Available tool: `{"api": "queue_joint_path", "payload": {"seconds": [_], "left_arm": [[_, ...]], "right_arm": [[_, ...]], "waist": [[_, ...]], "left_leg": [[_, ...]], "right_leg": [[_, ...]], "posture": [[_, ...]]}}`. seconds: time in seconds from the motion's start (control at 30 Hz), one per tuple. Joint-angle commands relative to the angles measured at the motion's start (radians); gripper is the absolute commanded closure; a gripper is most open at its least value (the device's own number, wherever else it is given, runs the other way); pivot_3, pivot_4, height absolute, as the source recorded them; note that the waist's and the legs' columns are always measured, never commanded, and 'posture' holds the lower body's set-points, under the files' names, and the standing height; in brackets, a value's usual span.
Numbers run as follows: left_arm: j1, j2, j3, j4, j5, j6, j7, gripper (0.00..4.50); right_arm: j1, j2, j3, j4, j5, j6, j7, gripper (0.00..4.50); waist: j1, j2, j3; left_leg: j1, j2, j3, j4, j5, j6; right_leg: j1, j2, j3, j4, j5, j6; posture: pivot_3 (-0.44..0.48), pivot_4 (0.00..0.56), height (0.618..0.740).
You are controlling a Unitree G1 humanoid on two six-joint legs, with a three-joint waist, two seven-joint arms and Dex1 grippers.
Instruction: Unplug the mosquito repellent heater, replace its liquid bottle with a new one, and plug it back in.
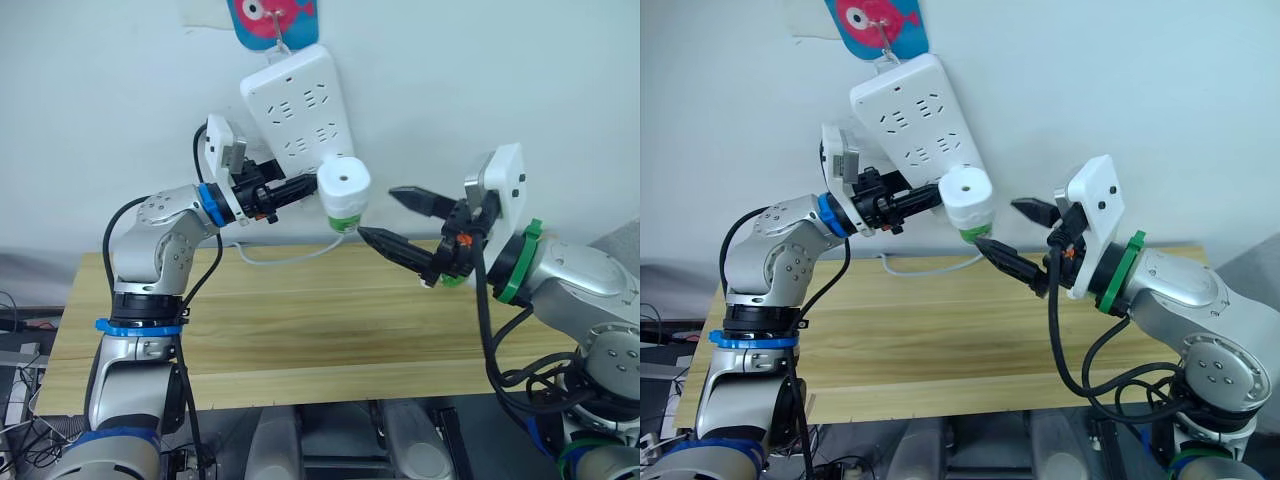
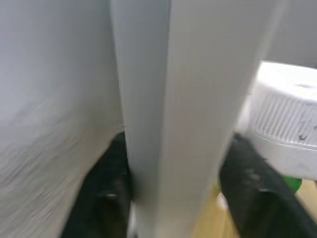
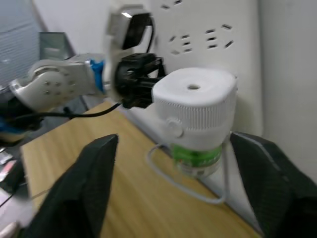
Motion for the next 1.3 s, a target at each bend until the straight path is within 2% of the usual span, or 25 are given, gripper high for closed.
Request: {"api": "queue_joint_path", "payload": {"seconds": [0.03,0.13,0.27,0.5,0.67,0.93,1.3], "left_arm": [[0.025,0.053,0.036,0.0,0.008,-0.031,-0.034,0.96],[0.09,0.109,0.055,-0.024,0.017,-0.036,-0.045,0.07],[0.209,0.166,0.09,-0.15,-0.016,0.001,-0.039,0.0],[0.5,0.15,0.209,-0.678,-0.231,0.15,0.119,0.0],[0.581,0.119,0.238,-0.855,-0.32,0.172,0.249,0.0],[0.614,0.119,0.251,-0.89,-0.356,0.152,0.34,0.0],[0.62,0.136,0.236,-0.882,-0.363,0.15,0.349,0.0]], "right_arm": [[-0.001,-0.015,0.029,0.016,0.019,-0.08,0.031,2.06],[0.005,-0.021,0.087,0.052,-0.009,-0.145,0.061,3.16],[0.018,-0.028,0.184,0.097,-0.068,-0.245,0.116,4.48],[0.037,-0.012,0.33,0.153,-0.202,-0.414,0.168,4.48],[0.047,0.011,0.359,0.166,-0.258,-0.465,0.137,4.48],[0.051,0.029,0.397,0.197,-0.355,-0.503,0.097,4.48],[0.054,0.057,0.416,0.218,-0.419,-0.515,0.075,4.48]], "waist": [[-0.001,0.0,0.0],[-0.003,0.0,0.0],[0.003,0.0,0.0],[0.03,-0.001,0.001],[0.052,-0.001,0.0],[0.055,-0.001,0.0],[0.055,-0.001,0.0]], "left_leg": [[0.0,0.0,0.0,0.0,0.0,0.0],[0.0,0.0,0.0,-0.001,0.0,-0.001],[-0.001,0.001,0.0,-0.002,0.0,-0.001],[-0.001,0.001,0.0,-0.001,0.001,-0.001],[0.0,0.001,-0.001,0.0,0.001,-0.001],[0.001,0.0,-0.001,-0.001,0.001,-0.002],[0.0,0.0,-0.001,-0.001,0.002,-0.004]], "right_leg": [[0.0,0.0,0.0,0.0,0.0,0.0],[0.0,0.0,0.0,-0.002,0.0,0.0],[-0.001,0.0,0.0,-0.002,0.0,0.0],[-0.001,-0.001,0.0,-0.002,0.0,0.0],[0.0,-0.001,0.0,-0.001,0.0,0.0],[0.001,-0.001,0.0,-0.001,0.0,0.0],[0.0,-0.001,0.0,-0.001,0.0,0.0]], "posture": [[-0.143,0.314,0.74],[-0.126,0.319,0.74],[-0.096,0.326,0.74],[-0.046,0.328,0.74],[-0.031,0.329,0.74],[-0.034,0.322,0.74],[-0.036,0.313,0.74]]}}
